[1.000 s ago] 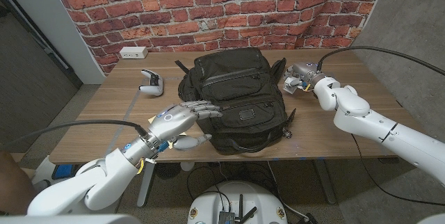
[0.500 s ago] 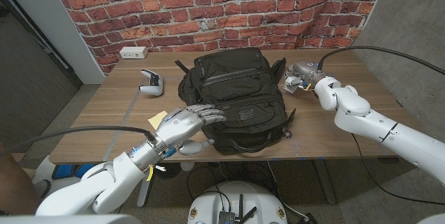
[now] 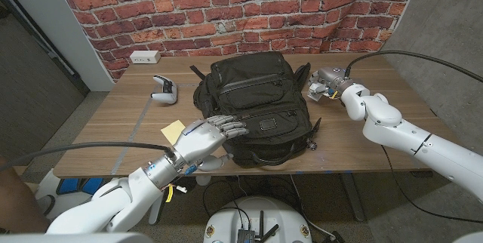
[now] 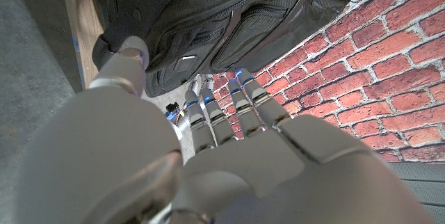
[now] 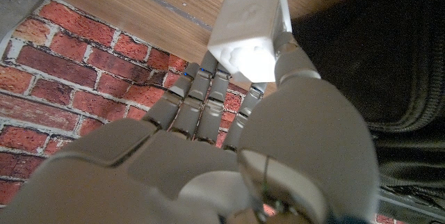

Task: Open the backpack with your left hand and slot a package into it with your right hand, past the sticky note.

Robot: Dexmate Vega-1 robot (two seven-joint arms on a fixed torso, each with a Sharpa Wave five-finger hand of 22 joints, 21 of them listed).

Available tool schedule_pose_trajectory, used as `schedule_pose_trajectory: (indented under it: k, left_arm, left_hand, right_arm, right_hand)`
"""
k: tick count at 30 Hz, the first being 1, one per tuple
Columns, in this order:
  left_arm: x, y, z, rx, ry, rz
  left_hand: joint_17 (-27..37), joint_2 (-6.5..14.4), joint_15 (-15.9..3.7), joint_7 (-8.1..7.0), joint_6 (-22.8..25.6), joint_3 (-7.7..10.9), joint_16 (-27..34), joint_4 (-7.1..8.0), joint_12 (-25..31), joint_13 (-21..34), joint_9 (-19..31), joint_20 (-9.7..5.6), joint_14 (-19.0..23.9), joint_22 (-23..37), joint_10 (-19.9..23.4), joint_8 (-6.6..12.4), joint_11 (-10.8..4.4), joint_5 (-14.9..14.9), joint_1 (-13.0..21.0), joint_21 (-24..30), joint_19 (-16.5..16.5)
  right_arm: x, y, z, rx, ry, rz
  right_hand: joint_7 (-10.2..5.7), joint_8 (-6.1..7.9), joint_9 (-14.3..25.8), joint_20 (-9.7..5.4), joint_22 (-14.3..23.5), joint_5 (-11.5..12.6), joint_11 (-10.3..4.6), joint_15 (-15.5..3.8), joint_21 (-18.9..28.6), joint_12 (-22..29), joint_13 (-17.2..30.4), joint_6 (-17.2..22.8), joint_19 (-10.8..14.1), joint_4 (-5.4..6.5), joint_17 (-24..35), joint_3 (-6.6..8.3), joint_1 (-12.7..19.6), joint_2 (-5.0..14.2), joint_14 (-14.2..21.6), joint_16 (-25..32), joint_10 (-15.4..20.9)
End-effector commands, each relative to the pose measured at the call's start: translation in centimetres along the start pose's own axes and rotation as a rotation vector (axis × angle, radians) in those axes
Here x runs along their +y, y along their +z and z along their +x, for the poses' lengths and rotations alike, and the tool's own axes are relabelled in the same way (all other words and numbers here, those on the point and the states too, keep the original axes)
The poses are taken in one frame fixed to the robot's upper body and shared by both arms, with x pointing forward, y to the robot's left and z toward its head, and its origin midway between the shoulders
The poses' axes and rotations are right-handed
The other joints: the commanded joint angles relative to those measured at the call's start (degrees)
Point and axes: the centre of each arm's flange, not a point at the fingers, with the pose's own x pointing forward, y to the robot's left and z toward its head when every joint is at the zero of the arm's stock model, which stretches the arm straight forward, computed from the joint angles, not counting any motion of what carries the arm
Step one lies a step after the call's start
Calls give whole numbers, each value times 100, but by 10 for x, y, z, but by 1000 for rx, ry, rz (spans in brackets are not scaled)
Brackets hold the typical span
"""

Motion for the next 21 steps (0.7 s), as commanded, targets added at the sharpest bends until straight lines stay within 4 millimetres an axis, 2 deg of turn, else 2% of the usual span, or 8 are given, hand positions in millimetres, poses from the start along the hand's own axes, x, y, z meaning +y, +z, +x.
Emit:
schedule_pose_trajectory:
  k: [1, 8, 21]
  left_arm:
    - [-3, 8, 3, 5, 5, 90]
    - [-8, 11, 5, 28, 24, 107]
    - [-20, 11, 9, 59, 83, 137]
  left_hand:
    - [9, -2, -988, -11, -134, -56, -30, 0, 22, 6, 17, -967, -33, 18, -50, -17, 2, 35, 129, 9, -53]
    - [8, -7, -986, -6, -142, -75, -24, -5, 37, 6, 16, -965, -32, 17, -38, 8, -14, 31, 201, 14, -61]
    - [12, 139, -985, 41, 167, -119, 14, 28, 85, 8, 22, -956, 100, 24, 127, 148, 28, 66, 463, 62, 25]
  right_arm:
    - [1, -1, -2, 3, -6, 6]
    - [2, -1, -2, 5, -10, 11]
    - [4, -1, -3, 9, -26, 18]
  right_hand:
    - [1, -30, 13, -519, 10, 37, -1197, -936, -4, 37, 1, 71, 42, 37, 27, 0, 268, 322, 62, -28, 1228]
    - [0, -37, 13, -516, 10, 38, -1195, -928, -5, 38, 15, 82, 41, 44, 28, -11, 252, 325, 66, -36, 1240]
    - [-1, -44, 18, -513, 10, 43, -1195, -933, -4, 25, 24, 103, 42, 46, 33, -18, 243, 338, 85, -43, 1245]
